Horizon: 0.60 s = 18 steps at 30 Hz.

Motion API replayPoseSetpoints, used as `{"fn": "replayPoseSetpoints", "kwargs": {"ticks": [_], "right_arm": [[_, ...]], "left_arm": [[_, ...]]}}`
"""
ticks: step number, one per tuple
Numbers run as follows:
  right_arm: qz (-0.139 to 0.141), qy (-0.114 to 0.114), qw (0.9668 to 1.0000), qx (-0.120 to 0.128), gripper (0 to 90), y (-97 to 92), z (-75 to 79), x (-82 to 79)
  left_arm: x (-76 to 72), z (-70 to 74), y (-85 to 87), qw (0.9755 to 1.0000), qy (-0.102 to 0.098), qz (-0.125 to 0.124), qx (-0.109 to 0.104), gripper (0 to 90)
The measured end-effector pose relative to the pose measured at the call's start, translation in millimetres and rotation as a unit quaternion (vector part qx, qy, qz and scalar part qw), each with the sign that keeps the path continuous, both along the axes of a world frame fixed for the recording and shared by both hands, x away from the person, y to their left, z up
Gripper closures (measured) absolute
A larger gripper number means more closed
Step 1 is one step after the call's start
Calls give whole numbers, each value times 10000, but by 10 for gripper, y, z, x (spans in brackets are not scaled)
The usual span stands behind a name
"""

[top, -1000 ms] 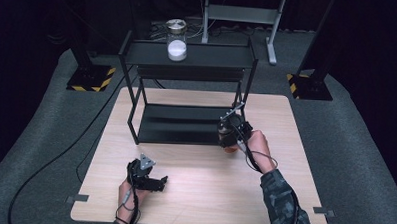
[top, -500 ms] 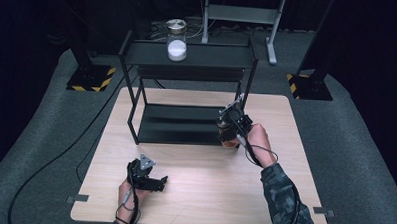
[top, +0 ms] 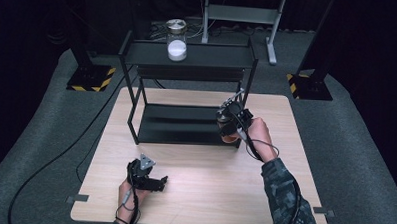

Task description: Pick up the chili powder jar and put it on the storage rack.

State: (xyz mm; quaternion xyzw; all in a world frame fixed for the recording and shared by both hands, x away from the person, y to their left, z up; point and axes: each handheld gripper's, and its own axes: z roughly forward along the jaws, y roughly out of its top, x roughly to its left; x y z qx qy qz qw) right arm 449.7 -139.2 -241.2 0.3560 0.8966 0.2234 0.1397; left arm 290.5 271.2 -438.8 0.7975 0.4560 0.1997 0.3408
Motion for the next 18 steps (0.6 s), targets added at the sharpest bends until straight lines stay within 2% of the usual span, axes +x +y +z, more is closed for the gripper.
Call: {"fn": "replayPoseSetpoints", "kwargs": {"ticks": [18], "right_arm": [[46,-163,9999,-5,308,22,239,23]], "left_arm": [[9,1,8,10000,23,-3,-22,3]]}}
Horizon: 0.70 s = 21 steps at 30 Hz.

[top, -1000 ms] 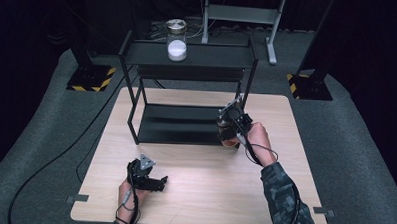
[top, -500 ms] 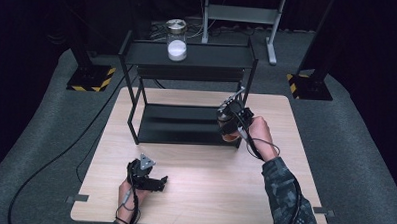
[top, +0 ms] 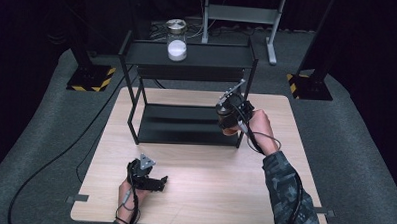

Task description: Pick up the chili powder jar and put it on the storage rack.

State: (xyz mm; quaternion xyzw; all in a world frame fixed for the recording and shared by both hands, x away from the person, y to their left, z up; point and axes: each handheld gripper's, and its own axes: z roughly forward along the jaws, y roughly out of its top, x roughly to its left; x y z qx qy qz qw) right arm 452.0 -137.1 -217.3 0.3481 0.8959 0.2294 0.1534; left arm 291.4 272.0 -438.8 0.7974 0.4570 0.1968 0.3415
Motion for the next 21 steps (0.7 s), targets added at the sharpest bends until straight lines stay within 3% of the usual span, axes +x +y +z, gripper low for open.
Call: {"fn": "replayPoseSetpoints", "kwargs": {"ticks": [21], "right_arm": [[38,-122,9999,2,308,9,257,29]], "left_arm": [[2,0,2,10000,7,3,-9,3]]}}
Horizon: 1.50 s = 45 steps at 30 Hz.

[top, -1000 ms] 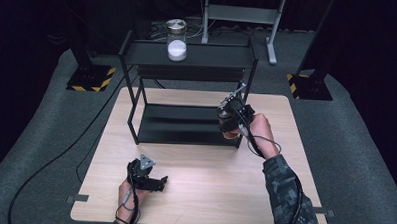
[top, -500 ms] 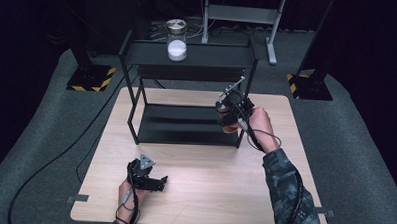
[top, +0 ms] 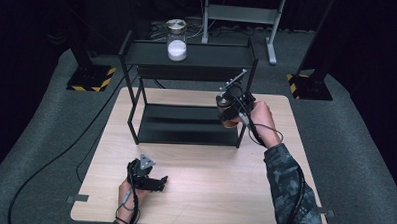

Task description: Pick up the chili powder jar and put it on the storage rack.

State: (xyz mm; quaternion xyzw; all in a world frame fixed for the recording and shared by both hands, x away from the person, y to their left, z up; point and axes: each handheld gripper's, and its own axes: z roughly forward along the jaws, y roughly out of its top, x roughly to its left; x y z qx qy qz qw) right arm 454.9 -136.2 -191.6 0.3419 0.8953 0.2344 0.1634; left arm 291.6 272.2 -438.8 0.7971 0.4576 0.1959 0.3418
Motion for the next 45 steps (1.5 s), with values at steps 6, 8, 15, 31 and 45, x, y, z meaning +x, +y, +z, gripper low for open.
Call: {"fn": "replayPoseSetpoints", "kwargs": {"ticks": [6,8,15,31,45], "right_arm": [[-4,-33,10000,2,308,8,76,-2],[-3,-48,10000,13,308,8,103,-3],[10,-73,10000,8,308,3,200,7],[3,-177,9998,-35,308,29,410,-2],[24,-255,9997,-46,308,50,567,16]], "left_arm": [[0,0,0,10000,-2,-2,2,3],[-1,1,-1,10000,-4,-4,7,3],[-1,0,-1,10000,-4,-2,6,3],[-3,0,-3,10000,-10,-4,12,3],[-2,-1,-2,10000,1,9,-10,3]]}}
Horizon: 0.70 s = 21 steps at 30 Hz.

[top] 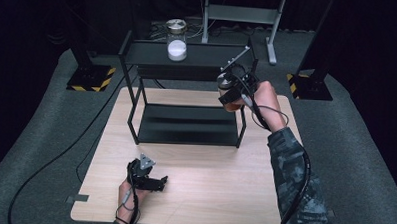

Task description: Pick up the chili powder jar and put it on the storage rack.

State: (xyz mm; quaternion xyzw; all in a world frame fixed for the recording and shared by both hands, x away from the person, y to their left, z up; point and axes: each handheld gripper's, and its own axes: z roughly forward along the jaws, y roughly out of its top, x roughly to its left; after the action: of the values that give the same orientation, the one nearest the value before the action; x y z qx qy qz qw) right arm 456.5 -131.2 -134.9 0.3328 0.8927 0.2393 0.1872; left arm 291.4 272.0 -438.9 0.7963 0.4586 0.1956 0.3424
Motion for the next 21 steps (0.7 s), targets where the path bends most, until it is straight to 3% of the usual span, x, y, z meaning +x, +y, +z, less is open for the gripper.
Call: {"fn": "replayPoseSetpoints", "kwargs": {"ticks": [21], "right_arm": [[-102,-302,9993,192,308,-21,280,-21]], "left_arm": [[3,2,4,10000,4,-12,6,5]]}}
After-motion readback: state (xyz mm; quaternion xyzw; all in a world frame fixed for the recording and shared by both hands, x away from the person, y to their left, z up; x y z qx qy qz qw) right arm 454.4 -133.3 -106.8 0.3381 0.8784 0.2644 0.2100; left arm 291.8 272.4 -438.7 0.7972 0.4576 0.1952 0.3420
